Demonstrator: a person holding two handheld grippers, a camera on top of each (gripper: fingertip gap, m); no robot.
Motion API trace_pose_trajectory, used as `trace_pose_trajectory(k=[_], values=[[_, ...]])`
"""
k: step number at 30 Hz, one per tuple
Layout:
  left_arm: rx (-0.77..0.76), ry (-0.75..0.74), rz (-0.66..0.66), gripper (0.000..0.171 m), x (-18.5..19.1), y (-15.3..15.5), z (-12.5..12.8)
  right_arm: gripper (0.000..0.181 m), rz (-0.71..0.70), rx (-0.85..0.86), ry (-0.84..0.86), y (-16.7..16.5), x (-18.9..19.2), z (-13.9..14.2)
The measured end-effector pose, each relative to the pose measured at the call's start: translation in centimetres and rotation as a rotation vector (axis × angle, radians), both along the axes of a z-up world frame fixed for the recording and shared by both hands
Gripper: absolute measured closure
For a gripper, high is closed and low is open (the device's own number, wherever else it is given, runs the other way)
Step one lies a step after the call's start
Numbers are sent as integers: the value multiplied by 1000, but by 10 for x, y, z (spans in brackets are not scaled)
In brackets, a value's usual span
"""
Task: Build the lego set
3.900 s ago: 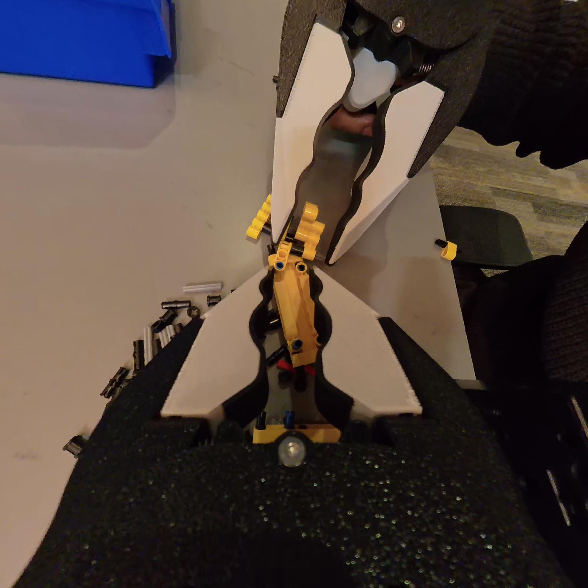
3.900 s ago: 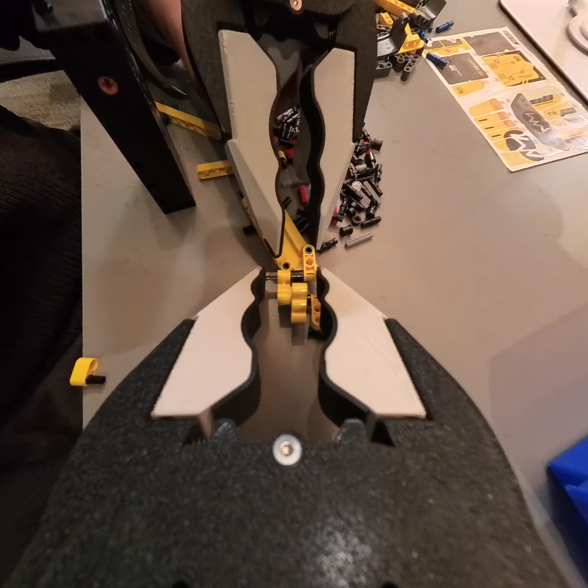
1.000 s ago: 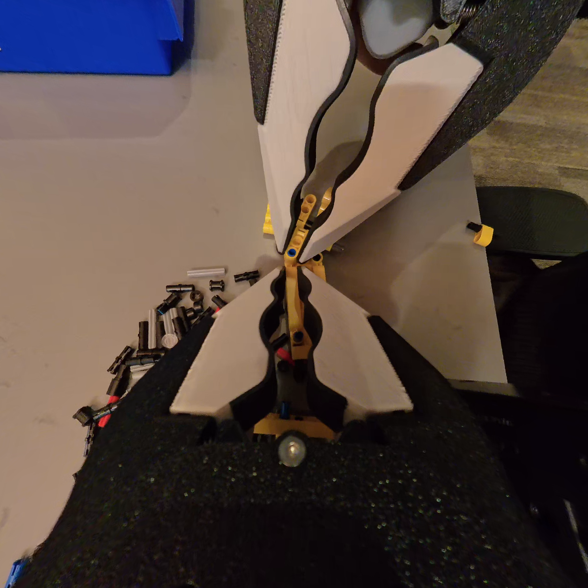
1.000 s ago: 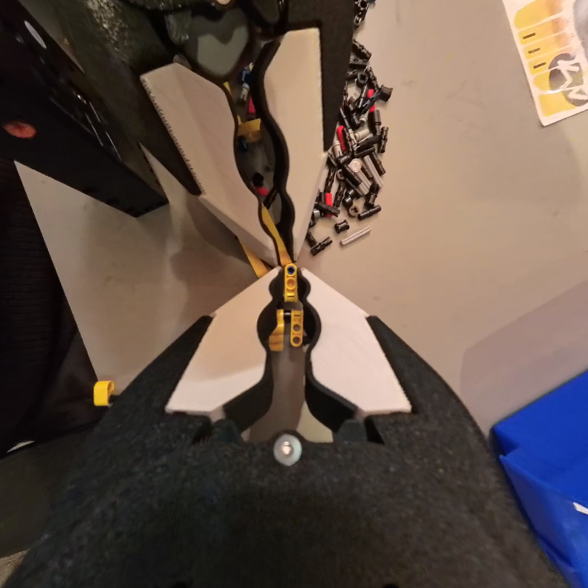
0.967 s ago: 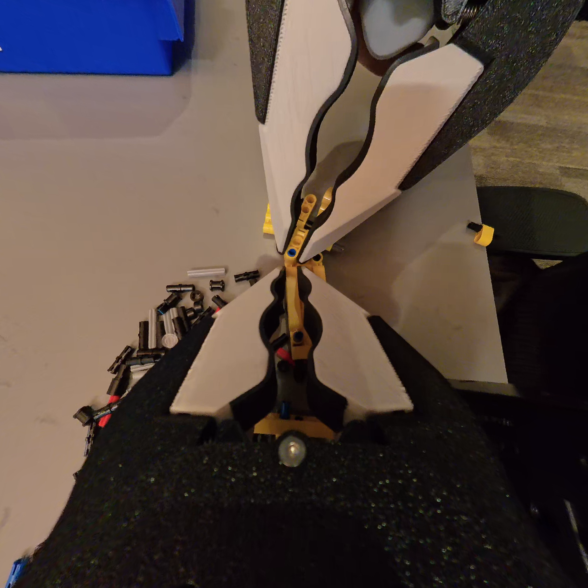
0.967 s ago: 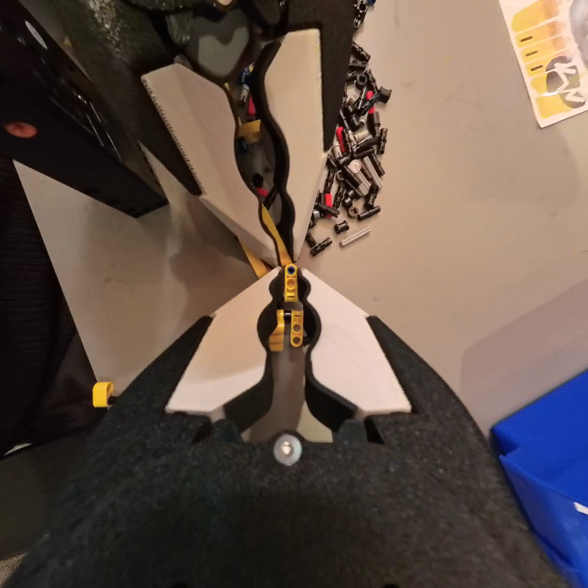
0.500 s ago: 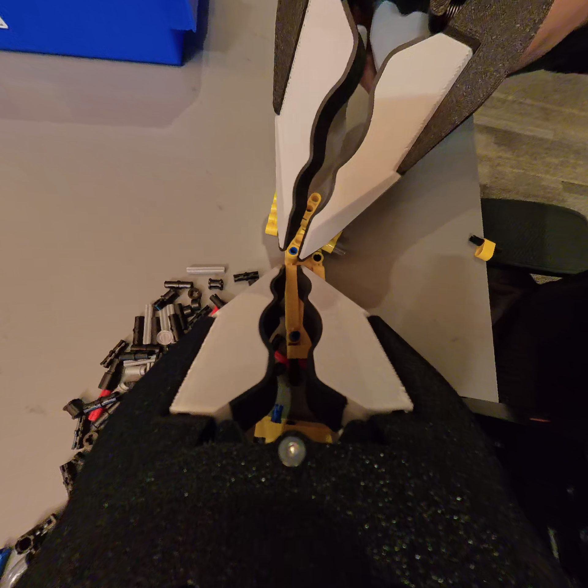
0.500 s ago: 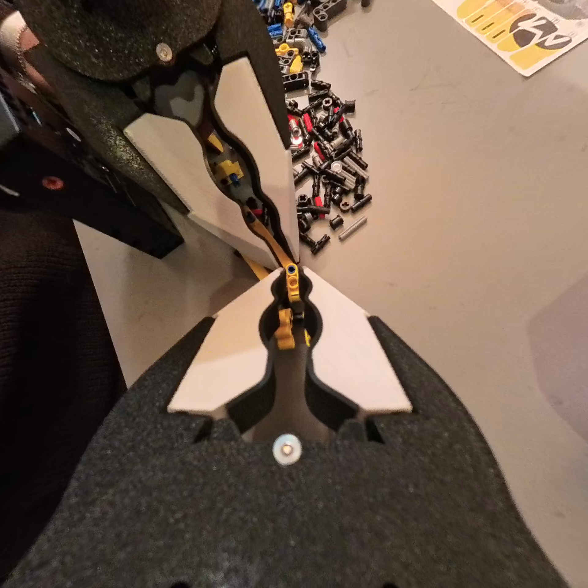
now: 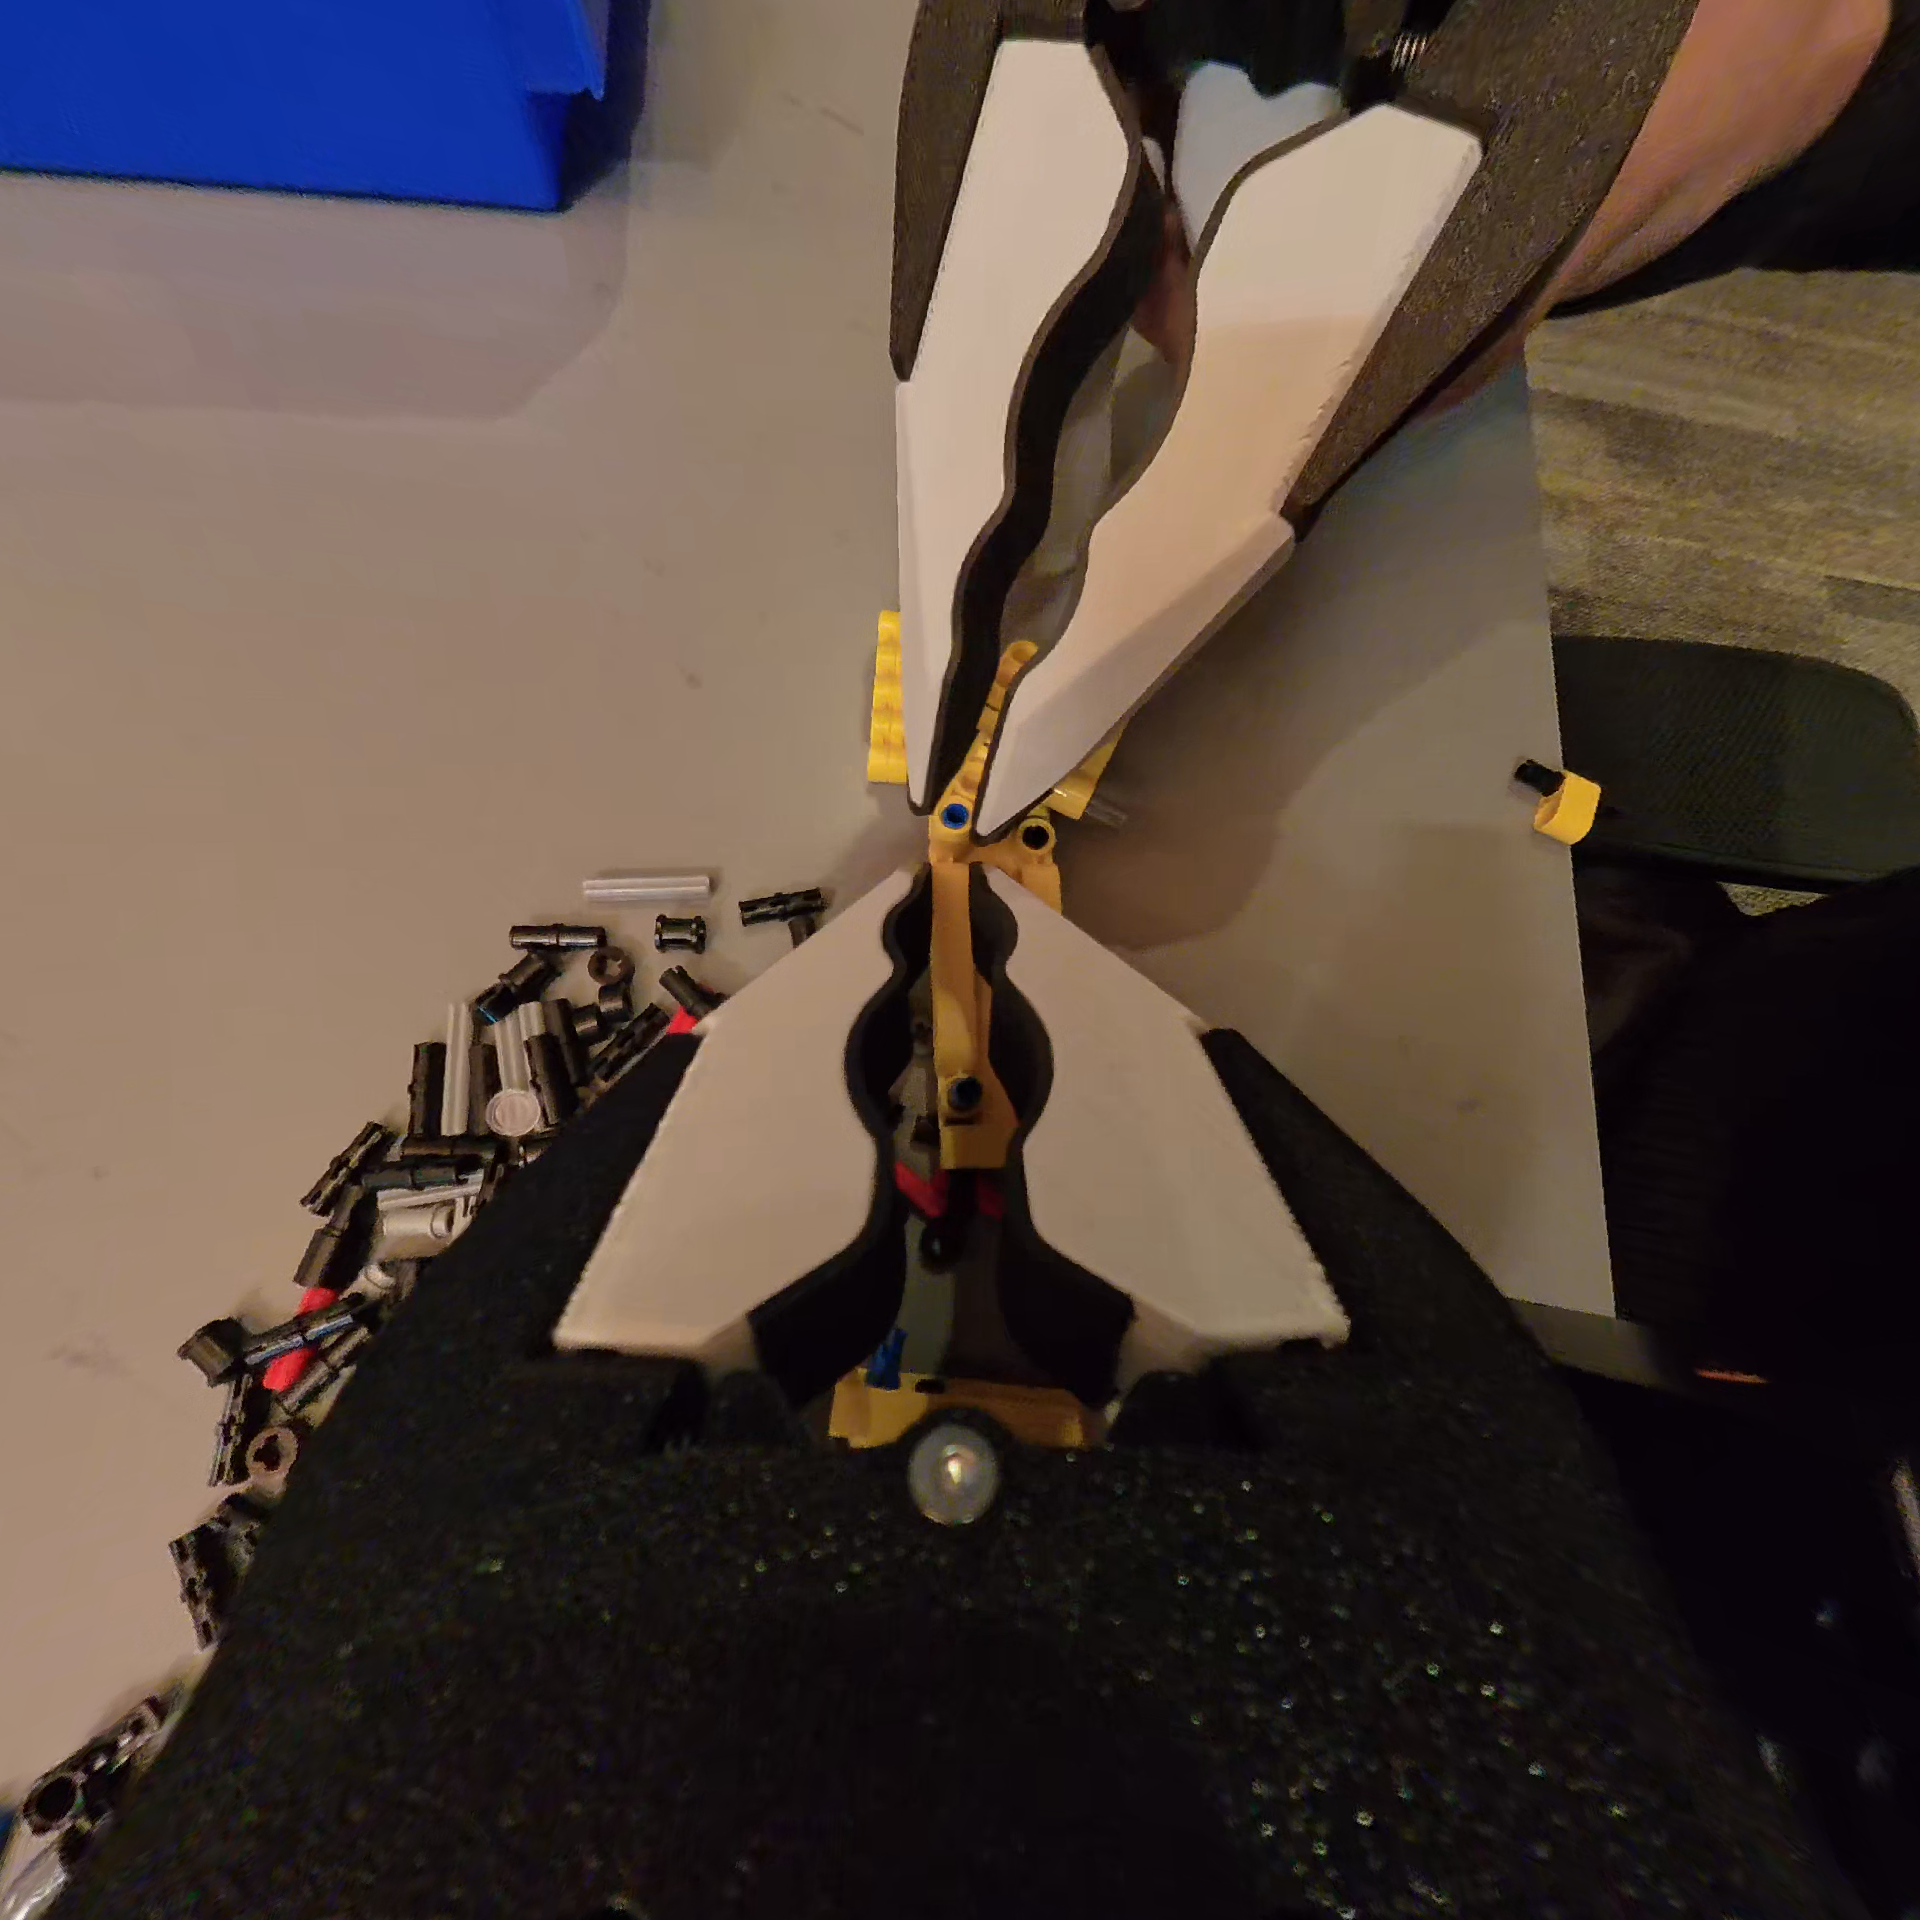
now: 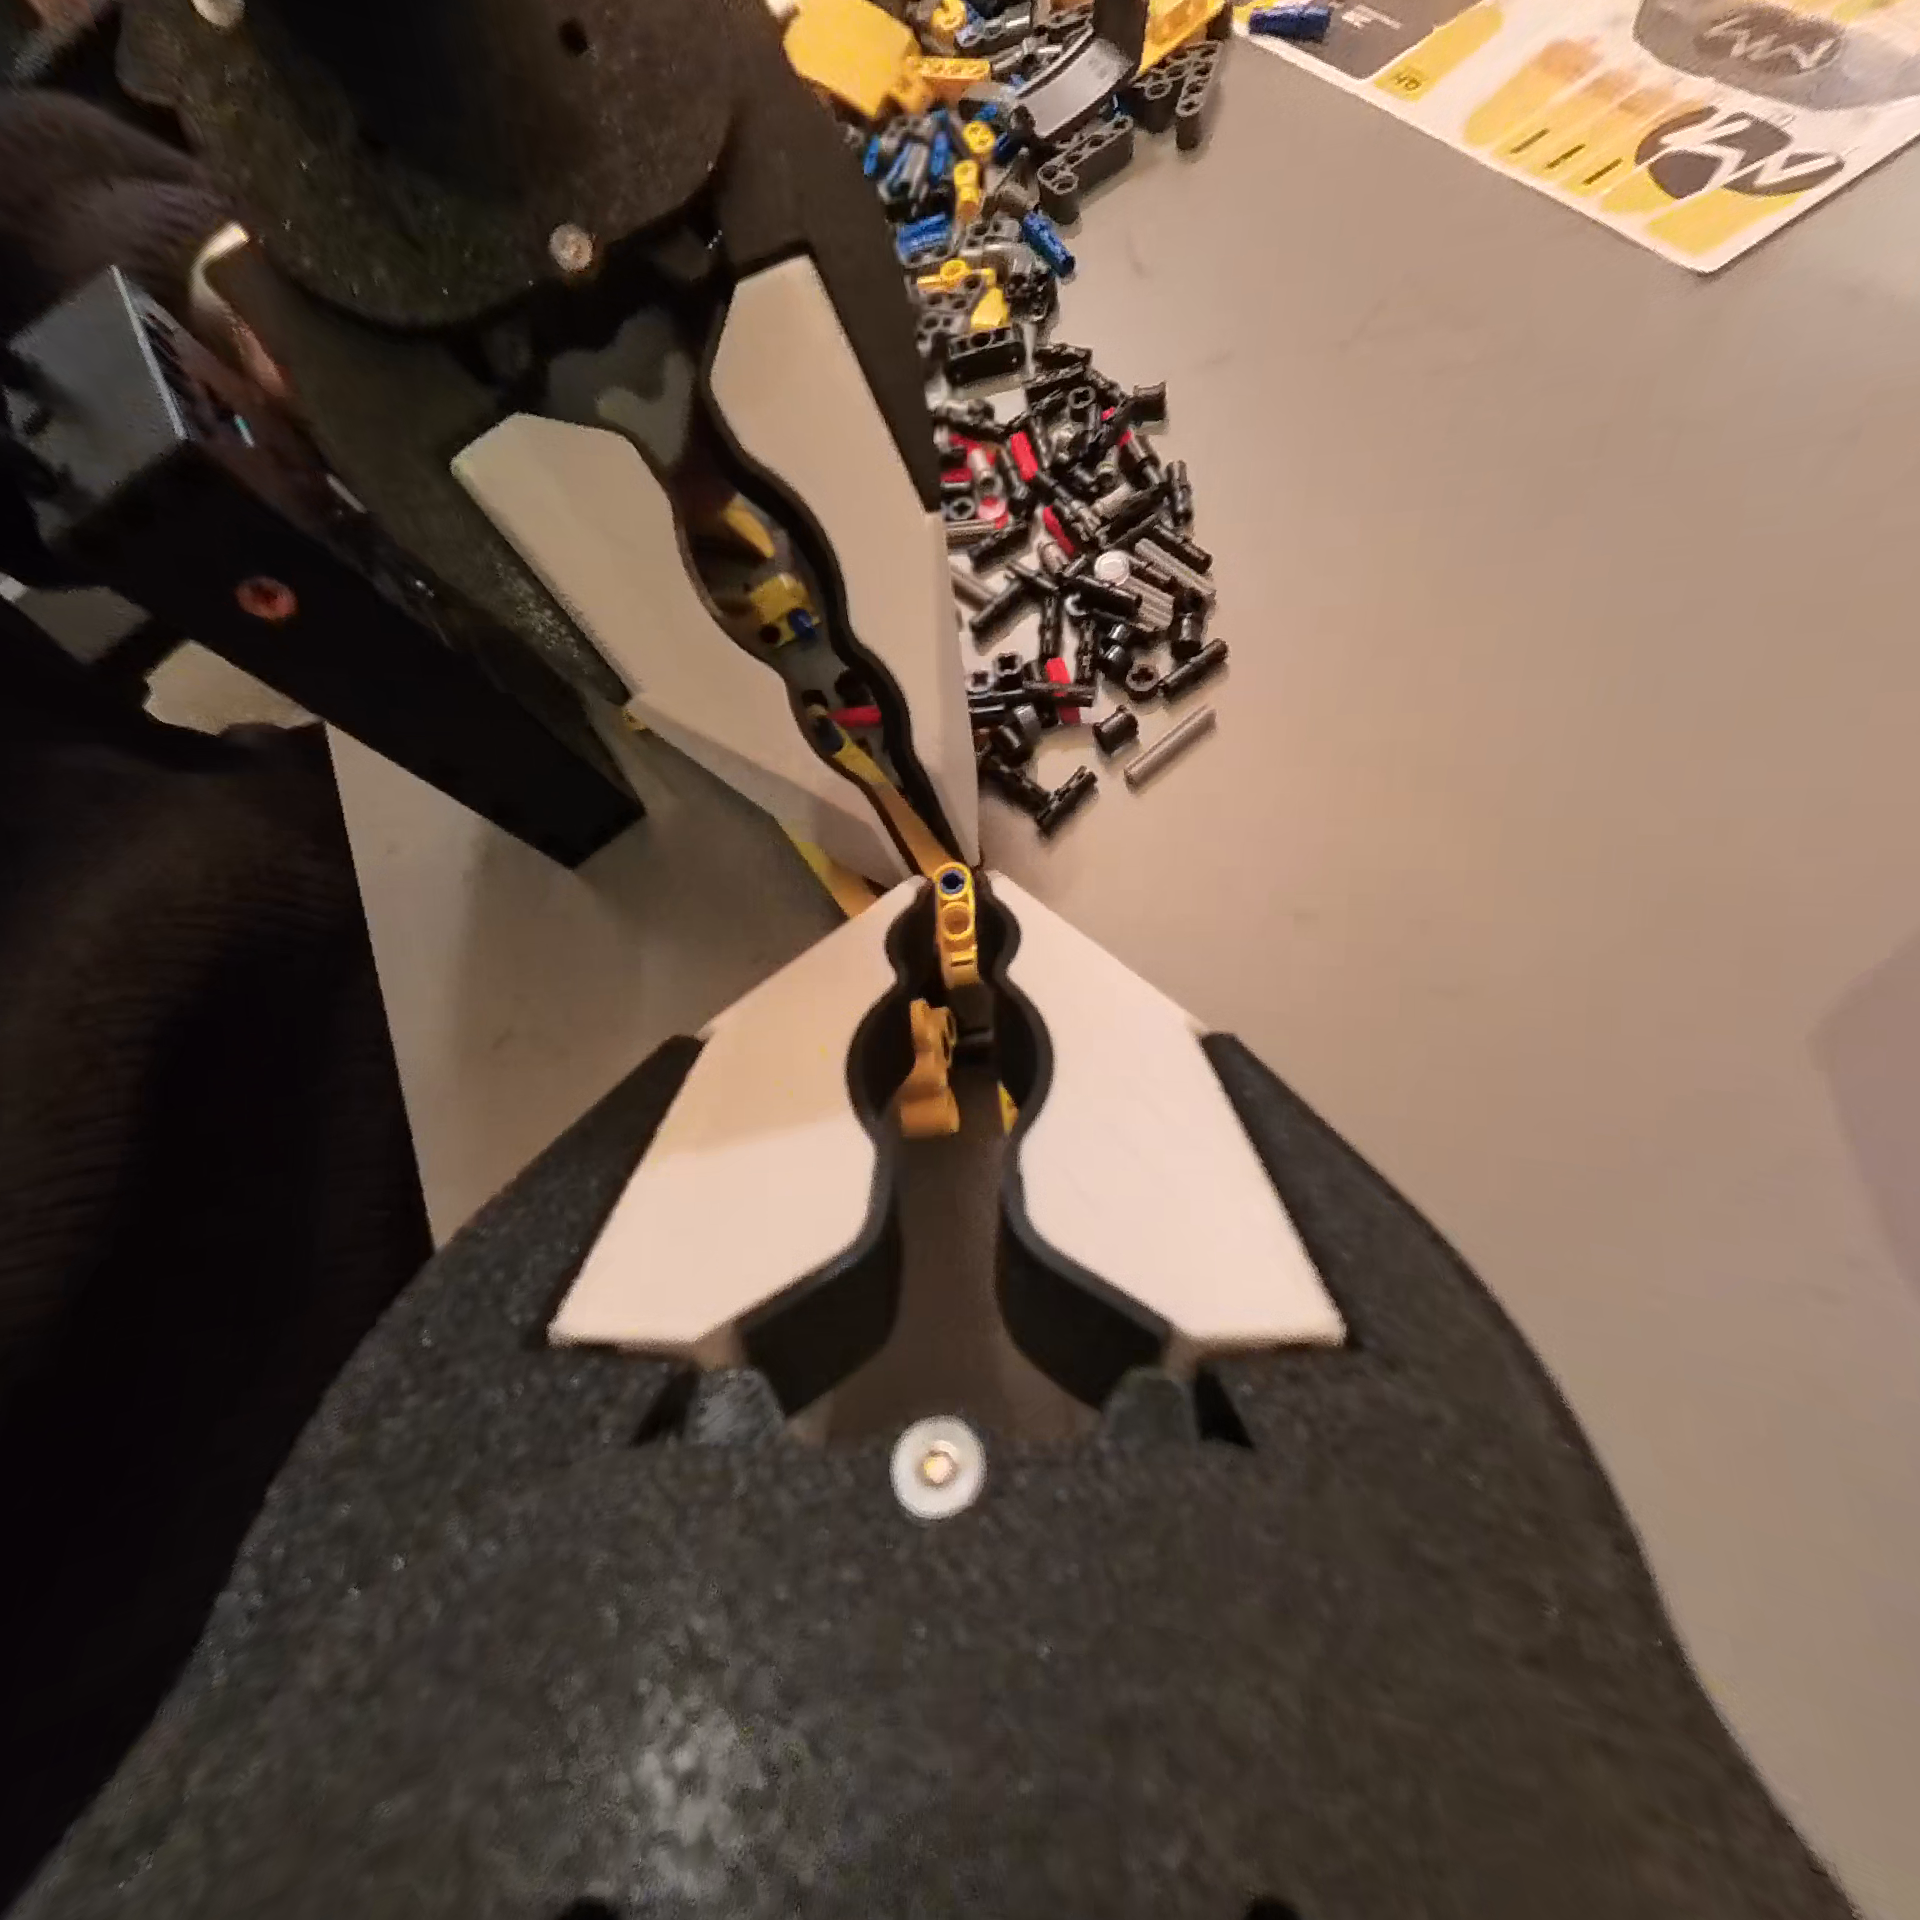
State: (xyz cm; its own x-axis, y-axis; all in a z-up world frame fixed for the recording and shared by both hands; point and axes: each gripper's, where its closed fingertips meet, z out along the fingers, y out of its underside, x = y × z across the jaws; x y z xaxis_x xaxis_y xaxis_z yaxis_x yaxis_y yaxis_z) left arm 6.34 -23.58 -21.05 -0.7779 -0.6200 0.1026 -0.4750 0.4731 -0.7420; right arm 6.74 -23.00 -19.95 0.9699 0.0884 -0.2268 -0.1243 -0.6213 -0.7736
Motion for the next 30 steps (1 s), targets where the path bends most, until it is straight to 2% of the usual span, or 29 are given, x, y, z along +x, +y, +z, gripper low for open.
trace_pose_trajectory(k=[2,9,16,20,26,30], values=[[-11,16,-7,165,-2,-1,0,176,23,28,-11,-1,-2,0],[-8,3,-16,165,-3,-3,1,175,112,39,-223,-4,-3,0],[5,-13,-21,165,-2,-4,0,173,106,-182,-279,-6,-1,-7],[23,-30,-15,165,-2,-2,0,174,147,-234,-327,-4,-1,-8],[0,-18,11,164,0,0,0,176,66,-106,-217,0,0,-5],[-12,1,40,164,2,0,-1,176,-45,-37,-2,1,2,-3]])
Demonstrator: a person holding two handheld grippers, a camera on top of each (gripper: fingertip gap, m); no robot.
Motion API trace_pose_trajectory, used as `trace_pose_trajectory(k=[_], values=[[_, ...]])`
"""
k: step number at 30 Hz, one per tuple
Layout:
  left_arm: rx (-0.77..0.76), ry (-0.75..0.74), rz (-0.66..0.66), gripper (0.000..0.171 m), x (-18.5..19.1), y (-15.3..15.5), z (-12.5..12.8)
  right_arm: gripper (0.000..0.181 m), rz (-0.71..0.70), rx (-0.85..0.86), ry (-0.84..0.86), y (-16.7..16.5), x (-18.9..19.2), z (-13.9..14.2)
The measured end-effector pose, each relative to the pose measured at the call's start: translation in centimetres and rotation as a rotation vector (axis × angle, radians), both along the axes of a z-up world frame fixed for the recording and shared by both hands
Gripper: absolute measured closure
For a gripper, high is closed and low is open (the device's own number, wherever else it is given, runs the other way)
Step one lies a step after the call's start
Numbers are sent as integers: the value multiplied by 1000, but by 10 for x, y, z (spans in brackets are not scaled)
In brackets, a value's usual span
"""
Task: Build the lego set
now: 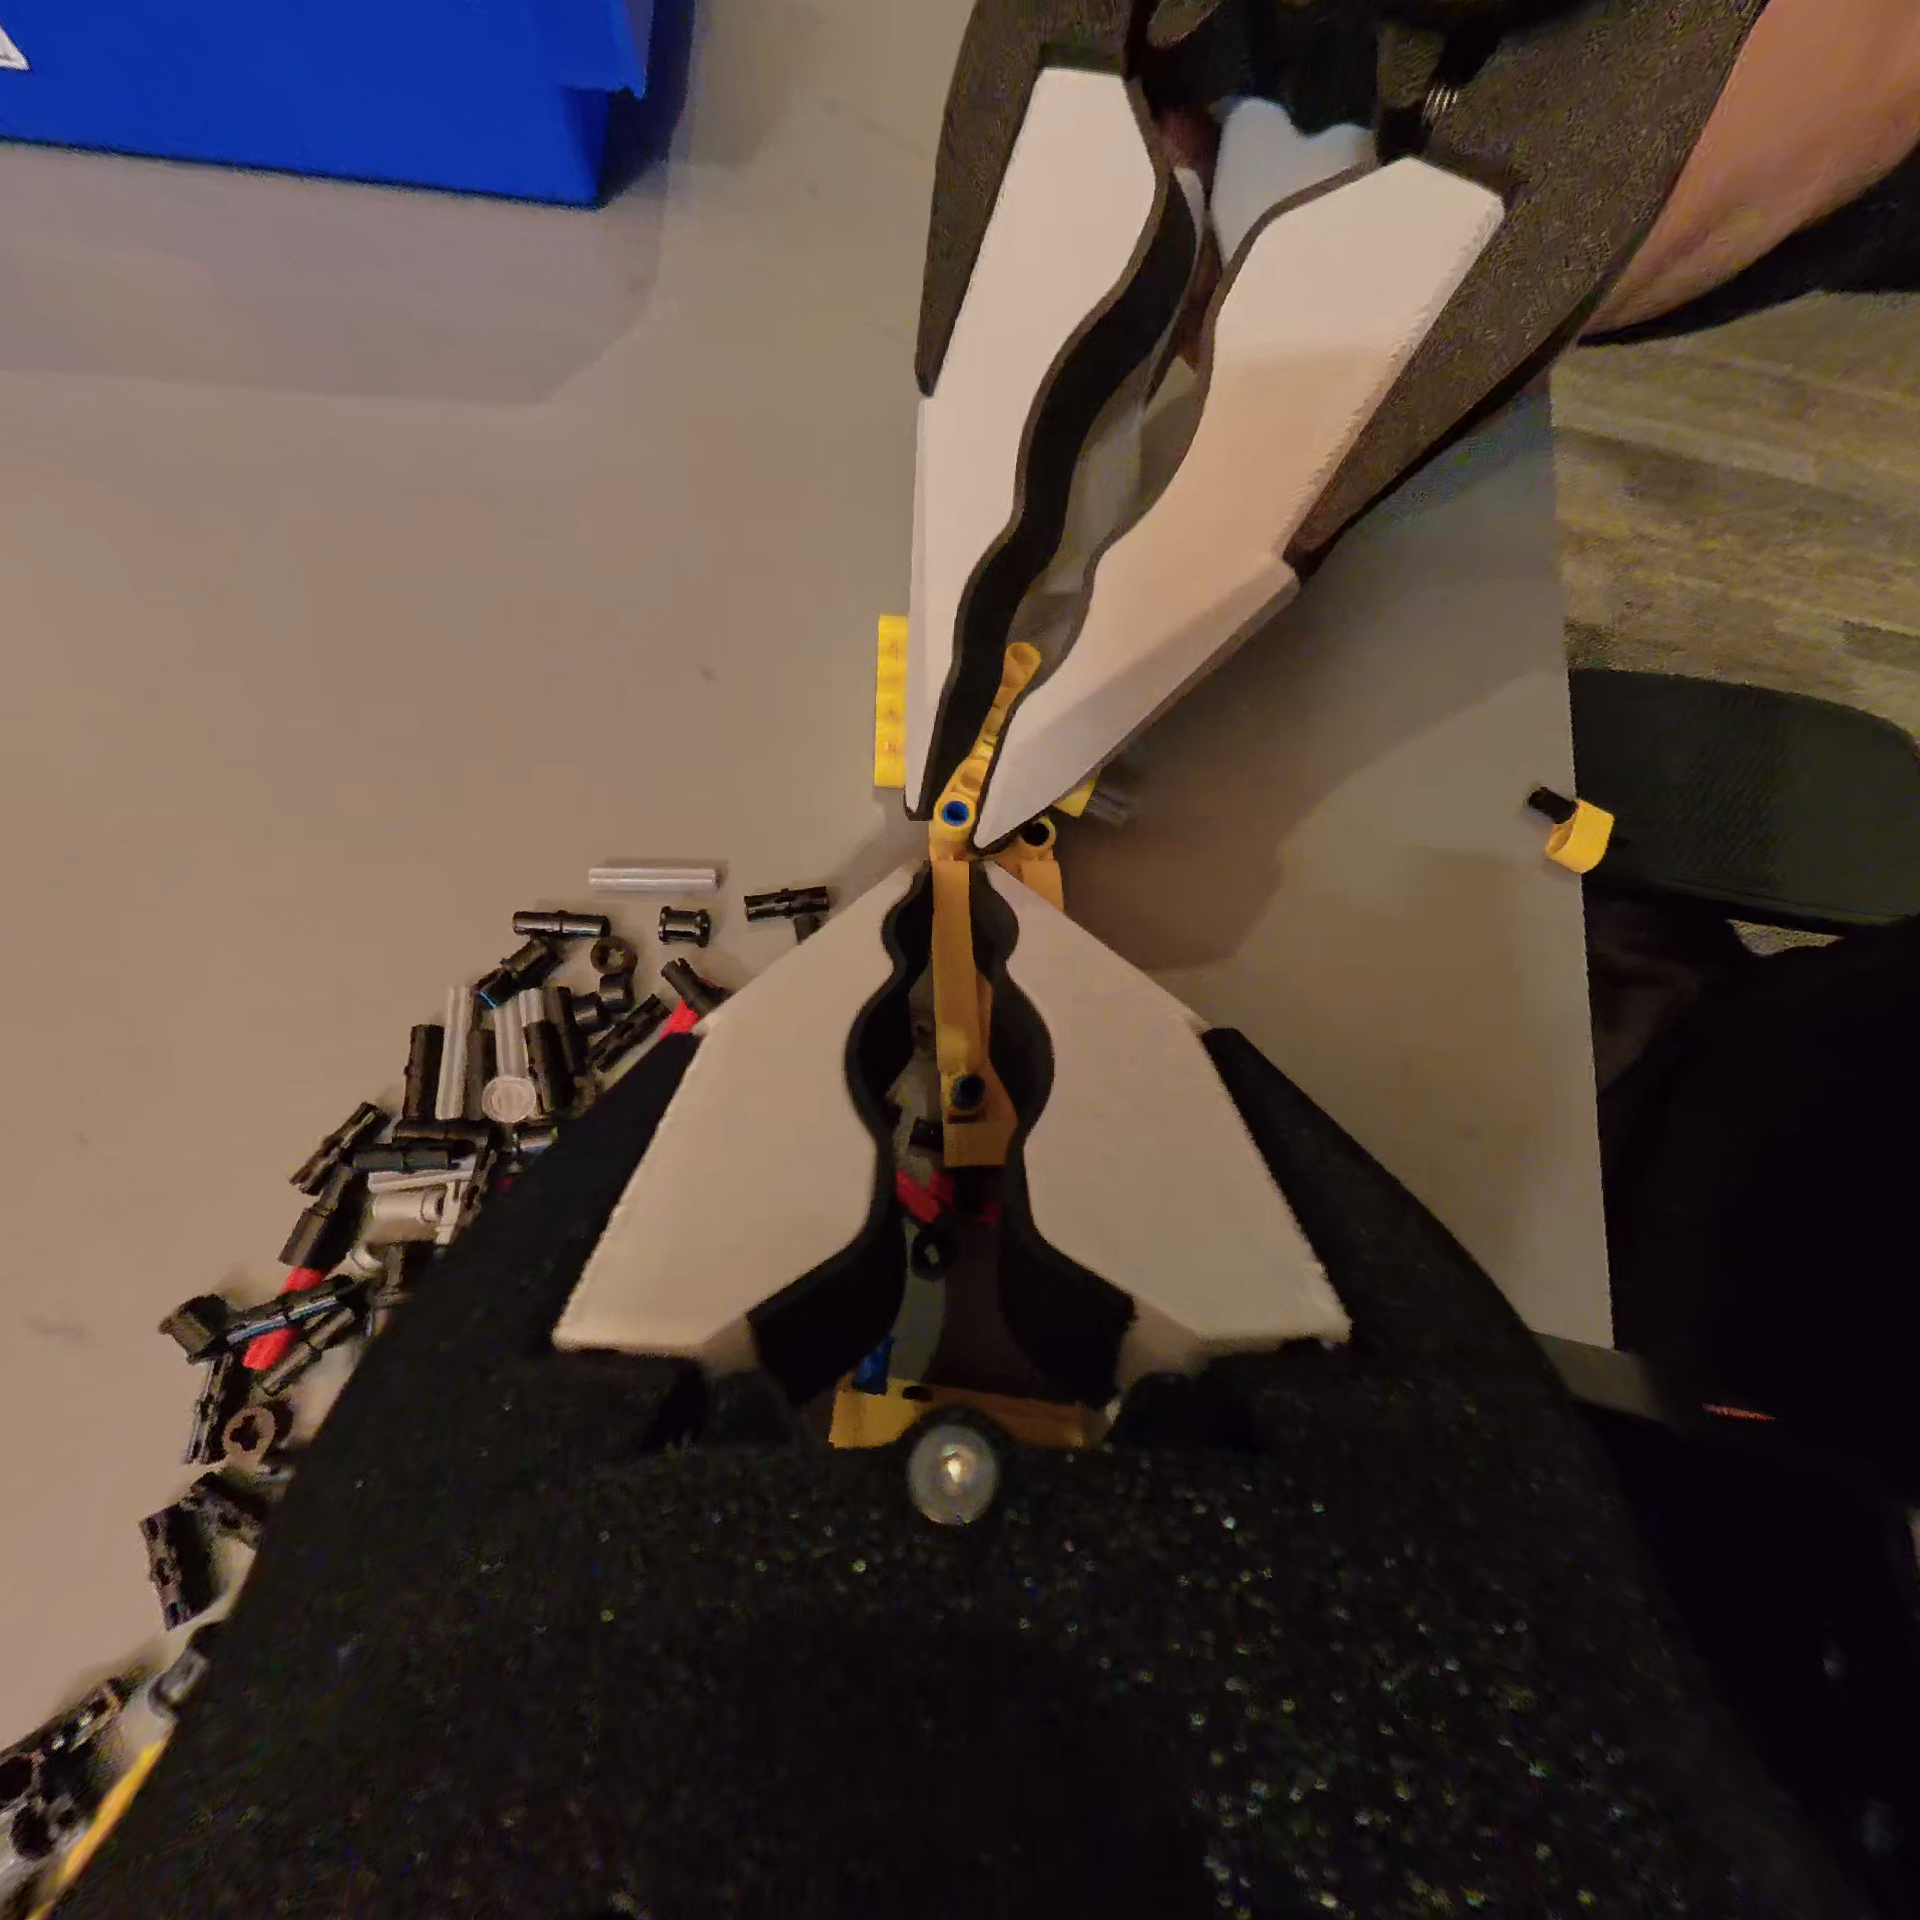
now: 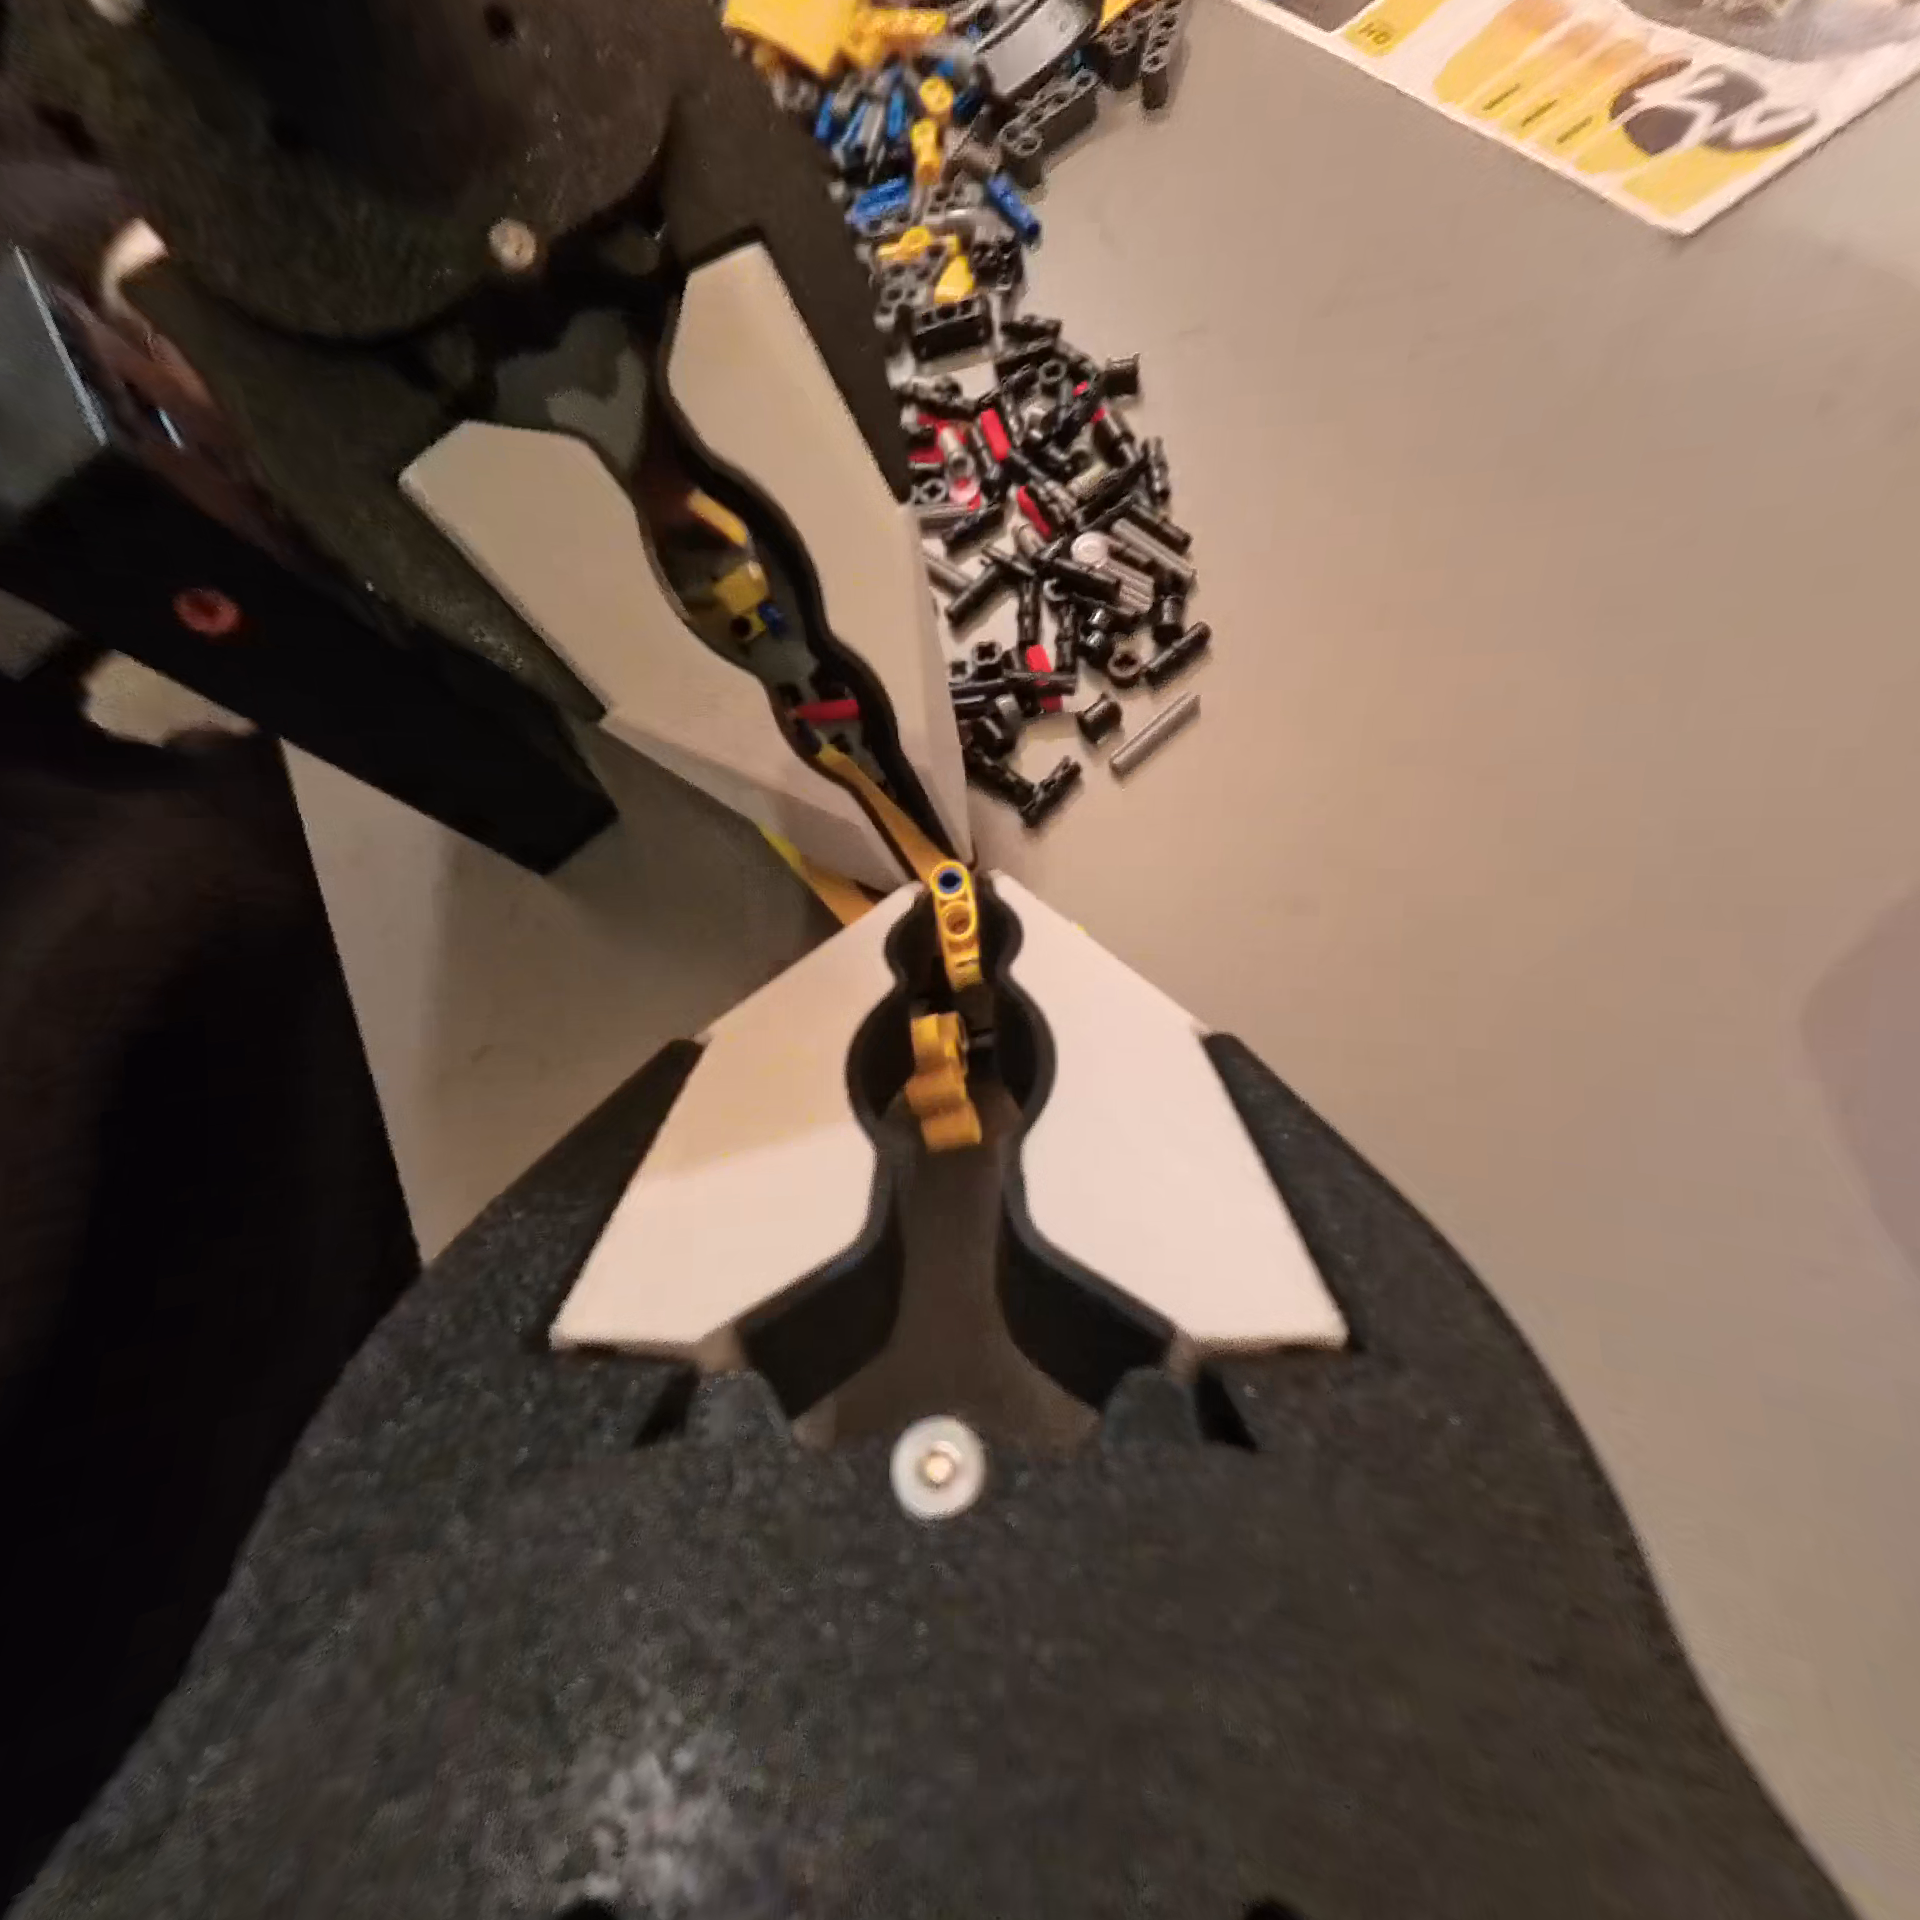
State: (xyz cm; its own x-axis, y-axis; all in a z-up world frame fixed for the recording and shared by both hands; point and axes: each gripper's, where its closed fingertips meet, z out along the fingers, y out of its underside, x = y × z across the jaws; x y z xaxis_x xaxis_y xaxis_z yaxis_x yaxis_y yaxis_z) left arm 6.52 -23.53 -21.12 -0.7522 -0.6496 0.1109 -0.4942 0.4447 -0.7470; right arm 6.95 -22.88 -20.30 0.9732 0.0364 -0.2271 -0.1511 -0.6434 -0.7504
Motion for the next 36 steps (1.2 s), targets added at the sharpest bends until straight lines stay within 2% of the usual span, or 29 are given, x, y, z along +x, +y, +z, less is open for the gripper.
trace_pose_trajectory(k=[4,6,7,8,9,13,18,25,31,36], values=[[14,-8,-6,164,0,-1,0,176,-27,39,49,-2,0,4],[25,-16,13,164,3,5,0,176,-53,153,59,-2,9,34],[18,-6,16,165,3,5,0,176,-49,124,-9,-6,14,37],[37,-7,14,165,4,4,0,175,-21,44,-114,-11,14,26],[51,-12,4,165,4,1,0,175,15,-6,-133,-14,6,16],[46,-22,0,165,5,-2,0,175,-11,20,-90,-15,7,20],[39,-20,-8,165,4,0,1,174,-22,-13,-95,-19,8,10],[33,-27,-14,164,4,7,4,174,-91,-29,-26,-42,11,3],[-114,-26,6,160,5,12,28,173,-137,-9,40,-51,10,-1],[-186,-81,78,159,9,33,54,145,-176,32,96,-62,10,14]])
